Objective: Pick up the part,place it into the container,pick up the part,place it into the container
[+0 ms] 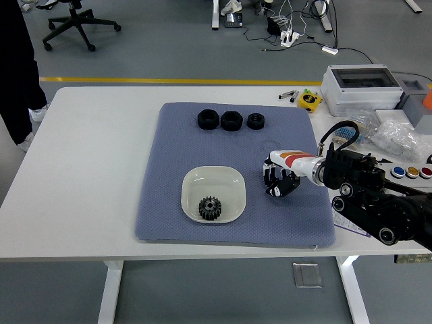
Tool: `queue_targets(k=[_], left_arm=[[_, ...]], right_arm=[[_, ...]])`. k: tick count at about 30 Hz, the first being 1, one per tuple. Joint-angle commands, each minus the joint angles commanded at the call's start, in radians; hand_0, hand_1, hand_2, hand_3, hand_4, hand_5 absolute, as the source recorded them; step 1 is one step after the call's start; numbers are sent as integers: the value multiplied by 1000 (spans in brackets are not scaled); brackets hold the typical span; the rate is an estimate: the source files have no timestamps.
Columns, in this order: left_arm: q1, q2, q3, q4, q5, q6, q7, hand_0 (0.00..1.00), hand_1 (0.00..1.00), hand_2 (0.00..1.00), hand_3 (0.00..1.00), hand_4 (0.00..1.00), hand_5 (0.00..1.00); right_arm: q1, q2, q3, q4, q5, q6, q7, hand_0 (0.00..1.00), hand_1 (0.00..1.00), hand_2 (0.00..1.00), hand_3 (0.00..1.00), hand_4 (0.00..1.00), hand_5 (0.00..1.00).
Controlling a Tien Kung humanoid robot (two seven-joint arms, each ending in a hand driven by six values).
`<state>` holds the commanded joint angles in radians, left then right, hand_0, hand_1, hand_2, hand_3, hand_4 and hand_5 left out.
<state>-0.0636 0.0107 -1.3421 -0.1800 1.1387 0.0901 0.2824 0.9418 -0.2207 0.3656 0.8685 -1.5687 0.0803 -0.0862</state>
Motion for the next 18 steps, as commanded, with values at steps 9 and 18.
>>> queue_targets(k=[9,18], left_arm=[[-1,1,-1,0,-1,-1,-1,815,780,828,569,481,719],[-3,3,1,0,-2,-2,-2,815,779,828,569,481,718]], right_arm=[[5,-12,41,87,-39,-3,-14,65,225,337,402,761,51],[39,10,64,309,-90,-12,-32,81,226,338,411,763,23]])
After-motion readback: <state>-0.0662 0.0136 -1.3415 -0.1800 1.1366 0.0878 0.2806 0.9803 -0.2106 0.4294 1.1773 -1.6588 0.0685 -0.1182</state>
